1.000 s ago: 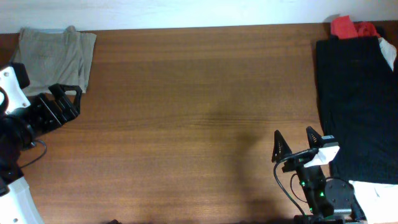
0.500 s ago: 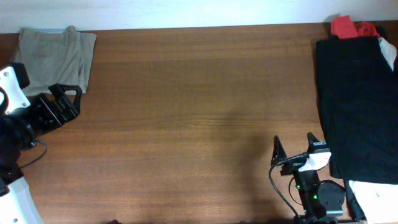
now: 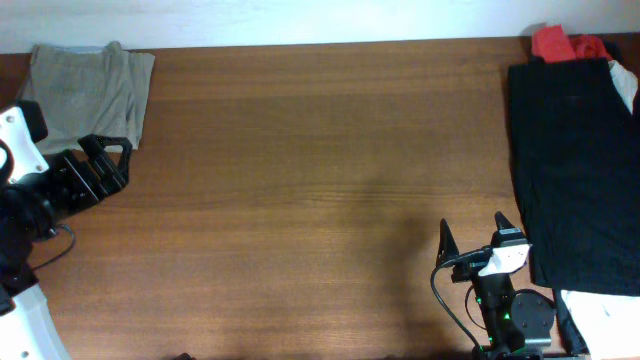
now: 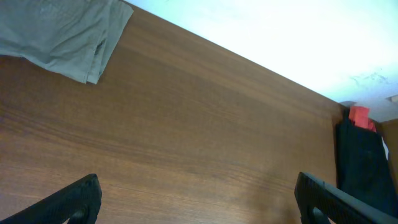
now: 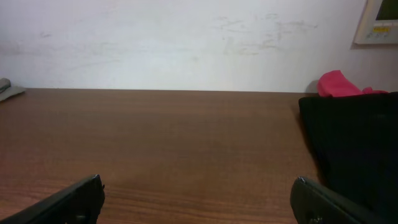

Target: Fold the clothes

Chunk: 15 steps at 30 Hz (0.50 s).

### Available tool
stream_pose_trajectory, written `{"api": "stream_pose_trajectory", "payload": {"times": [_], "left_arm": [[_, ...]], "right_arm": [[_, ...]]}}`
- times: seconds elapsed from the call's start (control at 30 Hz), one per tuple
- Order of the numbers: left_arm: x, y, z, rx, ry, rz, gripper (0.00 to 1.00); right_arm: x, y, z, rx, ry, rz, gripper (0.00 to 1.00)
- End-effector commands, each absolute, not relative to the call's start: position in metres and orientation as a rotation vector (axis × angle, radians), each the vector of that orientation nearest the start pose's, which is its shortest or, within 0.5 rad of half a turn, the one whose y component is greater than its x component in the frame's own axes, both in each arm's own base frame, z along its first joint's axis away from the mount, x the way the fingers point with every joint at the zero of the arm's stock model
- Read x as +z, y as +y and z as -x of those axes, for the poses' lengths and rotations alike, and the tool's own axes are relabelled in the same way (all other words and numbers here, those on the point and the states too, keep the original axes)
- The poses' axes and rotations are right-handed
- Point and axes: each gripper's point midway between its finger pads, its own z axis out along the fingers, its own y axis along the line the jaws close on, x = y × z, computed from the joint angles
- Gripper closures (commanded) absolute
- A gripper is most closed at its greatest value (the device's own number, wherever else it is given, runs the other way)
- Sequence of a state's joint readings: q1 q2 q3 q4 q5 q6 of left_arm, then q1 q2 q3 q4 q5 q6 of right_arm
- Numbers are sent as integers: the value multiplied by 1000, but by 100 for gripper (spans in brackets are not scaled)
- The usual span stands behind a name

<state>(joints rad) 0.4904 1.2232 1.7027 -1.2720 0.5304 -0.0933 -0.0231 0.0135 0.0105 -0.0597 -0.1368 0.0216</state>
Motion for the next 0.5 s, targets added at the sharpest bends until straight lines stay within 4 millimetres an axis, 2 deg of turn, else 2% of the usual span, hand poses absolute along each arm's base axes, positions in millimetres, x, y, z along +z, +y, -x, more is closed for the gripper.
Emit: {"api": "stream_pose_trajectory", "payload": {"times": [0.0, 0.03, 0.13, 0.2, 0.23, 0.27, 0.37, 0.43, 0.47], "left_arm": [[366, 59, -283, -366, 2245, 411, 1], [362, 66, -280, -315, 2260, 440, 1], [362, 36, -263, -302, 2281, 344, 1], [363, 5, -255, -277, 2182, 162, 1], [359, -10, -244, -262, 2078, 73, 1], [352, -16, -234, -253, 1996, 33, 1], [321, -18, -212, -214, 1828, -1, 1], [294, -16, -221, -227, 1768, 22, 1], [277, -6, -229, -237, 1728, 125, 1]], "right_arm": [[160, 22, -245, 123, 1632, 85, 1], [160, 22, -245, 123, 1632, 85, 1], [160, 22, -245, 123, 1632, 86, 1], [160, 22, -245, 123, 1632, 86, 1], [160, 22, -245, 123, 1632, 86, 1], [160, 22, -245, 122, 1632, 86, 1], [160, 22, -245, 123, 1632, 86, 1], [160, 22, -245, 123, 1632, 86, 1], [160, 22, -245, 123, 1632, 86, 1]]}}
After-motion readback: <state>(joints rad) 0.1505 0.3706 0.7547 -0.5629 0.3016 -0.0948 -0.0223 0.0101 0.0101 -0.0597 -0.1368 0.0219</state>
